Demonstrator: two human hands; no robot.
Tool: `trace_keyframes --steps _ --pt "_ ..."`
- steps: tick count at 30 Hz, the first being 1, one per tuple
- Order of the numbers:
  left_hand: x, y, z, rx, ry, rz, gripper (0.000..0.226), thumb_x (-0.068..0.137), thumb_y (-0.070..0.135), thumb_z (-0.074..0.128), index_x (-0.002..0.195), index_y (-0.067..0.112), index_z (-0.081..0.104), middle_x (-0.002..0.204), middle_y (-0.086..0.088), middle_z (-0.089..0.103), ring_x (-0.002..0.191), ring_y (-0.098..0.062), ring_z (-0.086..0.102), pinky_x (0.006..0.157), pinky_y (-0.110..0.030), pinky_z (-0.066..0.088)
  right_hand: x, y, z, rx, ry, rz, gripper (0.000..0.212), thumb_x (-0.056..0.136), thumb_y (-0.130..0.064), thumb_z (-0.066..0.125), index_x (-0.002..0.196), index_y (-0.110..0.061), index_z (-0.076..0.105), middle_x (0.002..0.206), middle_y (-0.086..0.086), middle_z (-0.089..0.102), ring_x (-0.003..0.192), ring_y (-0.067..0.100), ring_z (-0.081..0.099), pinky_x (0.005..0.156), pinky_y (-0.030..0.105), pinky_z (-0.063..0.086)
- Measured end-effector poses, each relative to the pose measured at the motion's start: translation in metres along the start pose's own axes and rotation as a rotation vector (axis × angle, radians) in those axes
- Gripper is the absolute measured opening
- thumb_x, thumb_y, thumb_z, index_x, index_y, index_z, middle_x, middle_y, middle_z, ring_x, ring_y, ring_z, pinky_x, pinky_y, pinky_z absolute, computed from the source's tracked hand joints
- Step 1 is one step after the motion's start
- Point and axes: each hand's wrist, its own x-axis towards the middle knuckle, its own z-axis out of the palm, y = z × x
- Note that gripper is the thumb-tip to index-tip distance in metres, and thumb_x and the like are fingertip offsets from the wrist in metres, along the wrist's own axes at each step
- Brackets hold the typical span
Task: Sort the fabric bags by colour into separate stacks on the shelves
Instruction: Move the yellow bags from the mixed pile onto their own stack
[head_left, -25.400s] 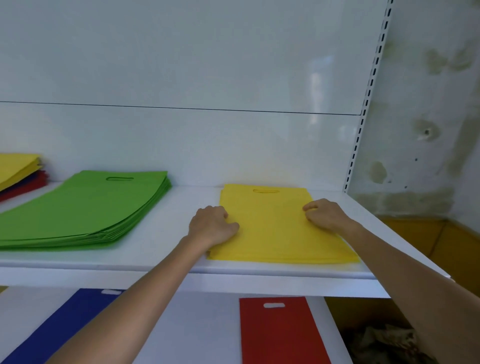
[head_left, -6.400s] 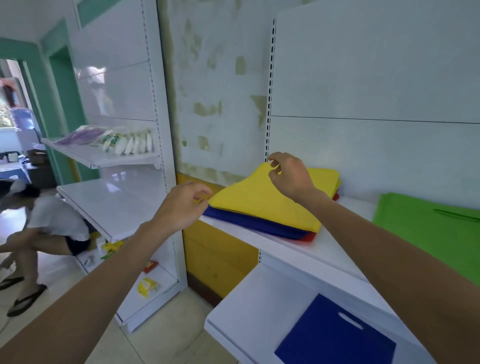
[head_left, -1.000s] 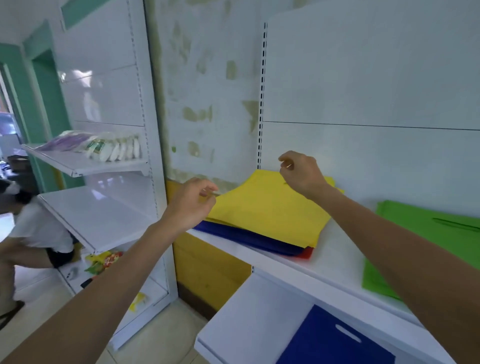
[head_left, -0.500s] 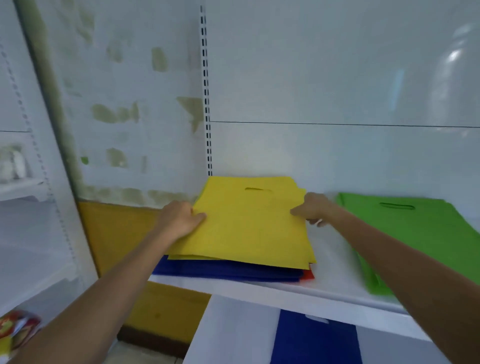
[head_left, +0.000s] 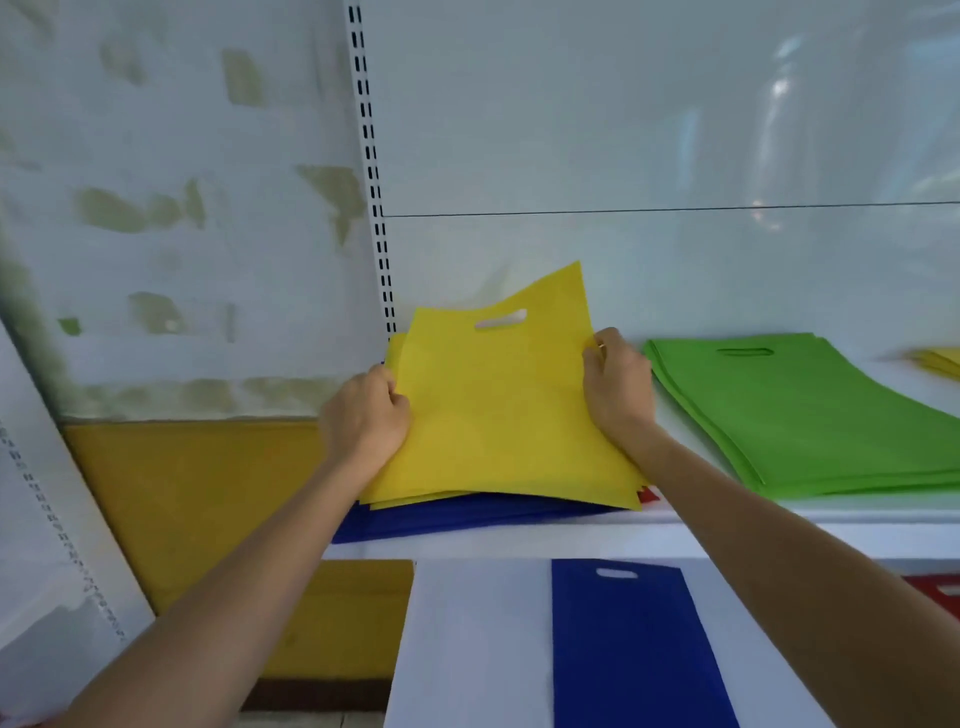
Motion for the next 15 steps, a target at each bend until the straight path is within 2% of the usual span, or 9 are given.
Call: trace_keyframes --steps 2,5,7,10,13,15 --pt "0.009 0.006 -0.012 -0.038 0.018 0.042 0.018 0.093 0.016 0.048 0.109 0.012 0.055 0.102 -0.008 0.066 0.085 -0.025 0.06 0.068 -0.033 0.048 0.003 0.002 -0.019 0.145 0.044 0.047 0.026 0.095 -0.01 0.046 0.119 -0.001 0.048 0.094 0.018 0.061 0.084 0.031 0.054 0.066 0.036 0.038" --pt "0.016 0.034 -0.026 -0.233 0.043 0.18 0.019 0.092 0.013 0.05 0.109 0.016 0.059 0.103 -0.008 0.068 0.091 -0.029 0.063 0.078 -0.037 0.051 0.008 0.013 -0.06 0.175 0.146 0.06 0.033 0.093 -0.005 0.049 0.125 -0.003 0.045 0.076 0.011 0.052 0.076 0.026 0.048 0.069 0.039 0.04" --pt "0.011 0.066 -0.024 -0.378 0.005 0.271 0.017 0.091 0.01 0.053 0.1 0.015 0.068 0.101 -0.006 0.07 0.092 -0.023 0.064 0.083 -0.028 0.048 0.009 0.031 -0.09 0.123 0.2 0.071 0.028 0.091 -0.004 0.05 0.119 -0.001 0.053 0.09 0.017 0.06 0.089 0.03 0.054 0.078 0.034 0.038" --pt "-0.012 0.124 -0.01 -0.491 -0.1 0.386 0.017 0.091 0.01 0.055 0.095 0.011 0.071 0.098 -0.003 0.071 0.081 -0.013 0.059 0.076 -0.017 0.038 -0.003 0.069 -0.144 -0.004 0.23 0.119 0.023 0.09 -0.005 0.051 0.11 0.0 0.062 0.11 0.019 0.062 0.103 0.031 0.054 0.085 0.025 0.033" --pt "-0.039 0.187 0.008 -0.553 -0.231 0.515 0.017 0.088 0.013 0.058 0.097 0.008 0.071 0.1 -0.004 0.071 0.077 -0.012 0.056 0.071 -0.014 0.034 -0.028 0.108 -0.207 -0.111 0.268 0.213 0.031 0.09 -0.005 0.048 0.119 -0.002 0.059 0.123 0.016 0.057 0.113 0.031 0.05 0.089 0.023 0.027" --pt "-0.062 0.234 0.018 -0.575 -0.301 0.595 0.021 0.087 0.014 0.06 0.105 0.008 0.069 0.106 -0.006 0.069 0.085 -0.017 0.061 0.081 -0.02 0.039 -0.048 0.136 -0.254 -0.187 0.284 0.293 0.039 0.09 -0.005 0.047 0.128 -0.004 0.054 0.133 0.015 0.051 0.122 0.03 0.045 0.095 0.024 0.024"
